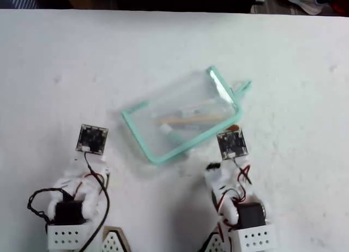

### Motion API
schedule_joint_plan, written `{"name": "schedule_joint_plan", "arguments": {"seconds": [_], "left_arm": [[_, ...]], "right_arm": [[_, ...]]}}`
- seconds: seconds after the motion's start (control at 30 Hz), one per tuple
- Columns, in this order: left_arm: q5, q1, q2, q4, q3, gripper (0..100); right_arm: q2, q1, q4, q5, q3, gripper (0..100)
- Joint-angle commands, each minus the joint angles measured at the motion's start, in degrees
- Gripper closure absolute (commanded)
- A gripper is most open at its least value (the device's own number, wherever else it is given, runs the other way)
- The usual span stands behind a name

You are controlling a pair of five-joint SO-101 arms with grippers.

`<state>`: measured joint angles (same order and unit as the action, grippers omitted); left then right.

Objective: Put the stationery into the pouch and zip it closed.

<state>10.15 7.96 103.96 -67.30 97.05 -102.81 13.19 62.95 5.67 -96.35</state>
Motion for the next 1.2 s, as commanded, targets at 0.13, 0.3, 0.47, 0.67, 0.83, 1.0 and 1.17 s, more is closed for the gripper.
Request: {"name": "schedule_joint_plan", "arguments": {"seconds": [0.13,0.3,0.47,0.67,0.83,1.0,1.17], "left_arm": [[-0.8,-2.8,0.7,1.6,-0.1,98],[-0.7,-2.9,0.7,1.5,-0.1,98],[-0.7,-3.0,0.7,1.1,-0.1,98],[-0.4,-2.8,0.7,5.0,-0.1,98],[-0.4,-2.8,0.7,13.7,-0.1,98],[-0.8,-3.1,0.7,21.0,-0.7,98],[-0.4,-3.0,0.7,21.6,-7.4,98]], "right_arm": [[-0.1,6.8,-28.7,-0.1,-0.5,97.7],[-0.3,7.3,-25.3,-0.1,-0.5,97.7],[-0.2,2.1,-21.0,-0.1,-0.5,97.7],[-0.4,-1.9,-21.1,0.0,-0.5,97.7],[-0.4,-5.4,-22.3,0.0,-0.5,97.7],[-0.4,-8.0,-22.3,0.0,-0.5,97.7],[-0.4,-9.8,-22.3,0.0,-0.5,97.7]]}}
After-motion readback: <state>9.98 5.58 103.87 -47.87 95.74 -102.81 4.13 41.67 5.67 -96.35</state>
